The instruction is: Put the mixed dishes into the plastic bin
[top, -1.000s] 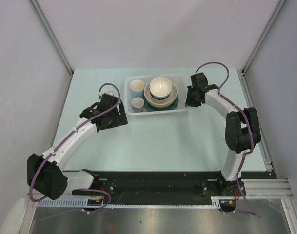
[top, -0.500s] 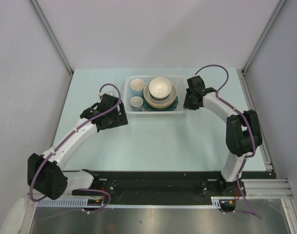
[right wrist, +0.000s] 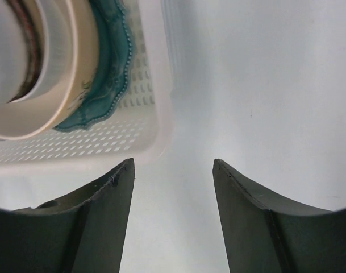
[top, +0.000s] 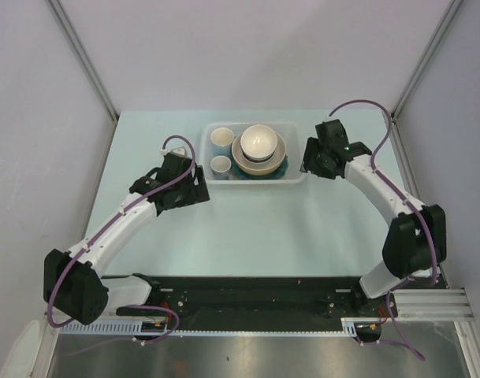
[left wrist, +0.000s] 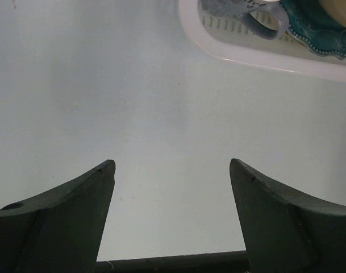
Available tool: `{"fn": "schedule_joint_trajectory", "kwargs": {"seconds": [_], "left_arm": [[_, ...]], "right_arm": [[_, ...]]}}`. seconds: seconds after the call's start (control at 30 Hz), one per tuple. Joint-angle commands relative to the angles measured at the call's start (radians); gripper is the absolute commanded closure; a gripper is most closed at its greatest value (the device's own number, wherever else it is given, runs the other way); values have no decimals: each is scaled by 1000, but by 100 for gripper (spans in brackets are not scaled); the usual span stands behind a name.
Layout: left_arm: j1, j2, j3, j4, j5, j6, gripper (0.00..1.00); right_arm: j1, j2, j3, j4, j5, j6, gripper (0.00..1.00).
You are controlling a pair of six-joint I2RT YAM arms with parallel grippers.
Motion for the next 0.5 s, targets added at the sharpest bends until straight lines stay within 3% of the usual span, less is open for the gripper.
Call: {"fn": "schedule_joint_trajectory", "kwargs": {"seconds": [0.0,0.2,0.23,0.33,0.47], "left_arm": [[-5,-45,-33,71,55,-9,14],[-17,-106,-172,191,198,-107,14],[-25,-125,-227,211,210,-144,8],[-42,-177,-284,259,218,-167,0],[-81,-222,-301,322,192,-159,0]], "right_arm": [[-16,-149,-30,-29,18,-23,38],[-58,-365,-222,135,-95,-2,38],[-52,-396,-251,177,-94,25,38],[-3,-516,-375,228,-57,94,37],[77,-597,-467,241,-25,176,38]]}}
